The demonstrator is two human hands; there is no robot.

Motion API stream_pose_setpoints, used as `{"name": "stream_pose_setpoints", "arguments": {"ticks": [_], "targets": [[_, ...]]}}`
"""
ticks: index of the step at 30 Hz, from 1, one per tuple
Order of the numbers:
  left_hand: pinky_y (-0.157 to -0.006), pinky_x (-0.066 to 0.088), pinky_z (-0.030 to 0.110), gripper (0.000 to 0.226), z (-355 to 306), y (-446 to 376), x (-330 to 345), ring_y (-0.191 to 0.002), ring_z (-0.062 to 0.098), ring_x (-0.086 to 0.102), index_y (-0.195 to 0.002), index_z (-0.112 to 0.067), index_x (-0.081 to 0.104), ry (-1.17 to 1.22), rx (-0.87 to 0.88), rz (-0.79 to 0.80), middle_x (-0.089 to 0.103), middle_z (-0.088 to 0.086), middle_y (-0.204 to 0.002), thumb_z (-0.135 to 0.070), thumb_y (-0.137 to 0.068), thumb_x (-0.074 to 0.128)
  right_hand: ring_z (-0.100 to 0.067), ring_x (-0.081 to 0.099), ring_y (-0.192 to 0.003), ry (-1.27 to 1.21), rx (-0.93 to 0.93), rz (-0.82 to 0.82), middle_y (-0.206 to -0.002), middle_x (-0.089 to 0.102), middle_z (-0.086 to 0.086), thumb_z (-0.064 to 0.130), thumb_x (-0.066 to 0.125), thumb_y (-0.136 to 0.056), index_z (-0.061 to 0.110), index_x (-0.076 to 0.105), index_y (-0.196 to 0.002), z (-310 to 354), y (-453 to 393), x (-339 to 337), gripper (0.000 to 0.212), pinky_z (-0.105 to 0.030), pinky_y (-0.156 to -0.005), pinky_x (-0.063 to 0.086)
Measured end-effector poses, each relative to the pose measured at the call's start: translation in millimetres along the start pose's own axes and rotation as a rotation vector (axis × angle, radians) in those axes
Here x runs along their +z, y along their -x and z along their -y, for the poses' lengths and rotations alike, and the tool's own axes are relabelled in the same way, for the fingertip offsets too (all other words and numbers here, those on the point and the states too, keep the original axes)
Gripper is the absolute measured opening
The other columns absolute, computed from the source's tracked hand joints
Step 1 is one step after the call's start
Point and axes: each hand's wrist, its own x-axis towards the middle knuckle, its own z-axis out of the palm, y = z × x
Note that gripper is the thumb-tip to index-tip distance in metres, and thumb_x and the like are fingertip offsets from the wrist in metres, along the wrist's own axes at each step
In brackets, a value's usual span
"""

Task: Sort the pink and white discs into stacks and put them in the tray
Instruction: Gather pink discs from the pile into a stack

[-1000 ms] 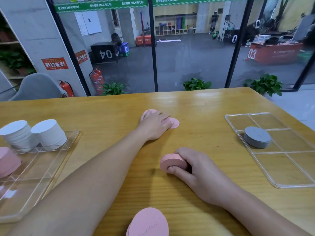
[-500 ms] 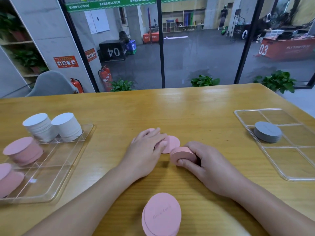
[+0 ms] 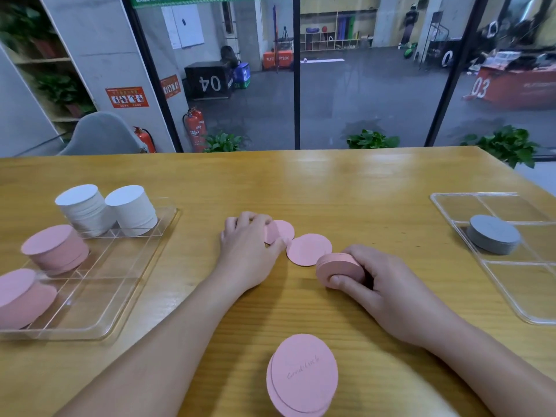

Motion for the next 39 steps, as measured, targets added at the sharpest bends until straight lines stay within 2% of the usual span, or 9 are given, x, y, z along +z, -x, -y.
{"name": "stream_pose_setpoints", "arguments": {"ticks": [5,10,13,19,23,26,30,35,39], "targets": [[-0.091,0.046,0.038,0.05,7,3,-4,-0.112,0.02,0.056,-0.136,-0.035,0.042,0.257,0.024,-0.082,0.065,-0.009,-0.119,-0.035,-0.099,0.075,-0.018,0.056,-0.08,-0.008,0.004,-0.005,-0.087,0.062,0.007,0.043,0.07,-0.103,0.023,0.061,-0.095,2,0,0,0.023,-0.033,-0.071,0.046],[-0.072,0.05,0.025,0.017,4,19,-20,-0.08,0.013,0.066,-0.113,-0.031,0.064,0.542,0.132,-0.158,0.074,-0.008,-0.088,-0.023,-0.102,0.074,-0.019,0.054,-0.078,-0.006,0.017,-0.006,-0.085,0.06,0.006,0.043,0.07,-0.103,0.022,0.059,-0.093,1,1,-1,0.025,-0.034,-0.07,0.045],[-0.074,0.053,0.028,0.007,2,32,-28,-0.083,0.018,0.068,-0.101,-0.023,0.072,0.675,0.227,-0.091,0.075,-0.004,-0.088,-0.019,-0.101,0.078,-0.017,0.052,-0.076,-0.019,0.016,-0.007,-0.083,0.059,0.006,0.042,0.07,-0.103,0.021,0.059,-0.091,2,2,-1,0.027,-0.033,-0.068,0.043],[-0.077,0.052,0.057,0.005,-7,43,-25,-0.09,0.031,0.066,-0.102,-0.015,0.072,0.703,0.391,0.14,0.075,0.002,-0.093,-0.014,-0.107,0.071,-0.015,0.056,-0.078,-0.035,0.016,-0.042,-0.085,0.065,0.008,0.04,0.071,-0.103,0.025,0.064,-0.098,2,2,-4,0.017,-0.028,-0.067,0.045],[-0.076,0.052,0.042,0.012,-6,45,-22,-0.082,0.014,0.063,-0.106,-0.017,0.074,0.67,0.437,0.227,0.076,-0.006,-0.093,-0.01,-0.11,0.066,-0.014,0.062,-0.085,-0.045,0.029,-0.021,-0.094,0.07,0.012,0.04,0.071,-0.103,0.034,0.065,-0.114,4,2,-6,0.014,-0.026,-0.071,0.049],[-0.079,0.055,0.039,0.02,-11,47,-18,-0.078,0.016,0.062,-0.112,-0.016,0.077,0.695,0.435,0.273,0.072,-0.008,-0.088,-0.006,-0.112,0.06,-0.014,0.061,-0.087,-0.009,0.004,-0.02,-0.095,0.068,0.012,0.038,0.072,-0.102,0.034,0.065,-0.111,7,3,-5,0.012,-0.024,-0.07,0.047],[-0.088,0.058,0.035,0.031,-22,53,-10,-0.089,0.021,0.071,-0.122,-0.019,0.081,0.717,0.464,0.298,0.078,0.0,-0.107,-0.004,-0.114,0.055,-0.008,0.062,-0.091,0.013,-0.026,0.003,-0.101,0.067,0.021,0.038,0.073,-0.102,0.041,0.062,-0.115,10,4,-2,0.017,-0.018,-0.072,0.044],[-0.087,0.057,0.026,0.03,-22,52,-9,-0.09,0.014,0.072,-0.12,-0.022,0.083,0.709,0.459,0.251,0.077,-0.006,-0.105,-0.005,-0.113,0.058,-0.011,0.059,-0.083,0.035,-0.03,0.011,-0.09,0.064,0.015,0.043,0.071,-0.102,0.032,0.06,-0.104,7,3,0,0.016,-0.025,-0.068,0.045],[-0.093,0.054,0.032,0.02,-10,42,-3,-0.11,0.013,0.068,-0.122,-0.034,0.08,0.493,0.389,0.022,0.072,-0.017,-0.114,-0.025,-0.11,0.067,-0.014,0.055,-0.078,0.03,-0.037,0.006,-0.085,0.059,0.013,0.045,0.071,-0.101,0.029,0.056,-0.095,7,4,1,0.023,-0.03,-0.067,0.044]]}}
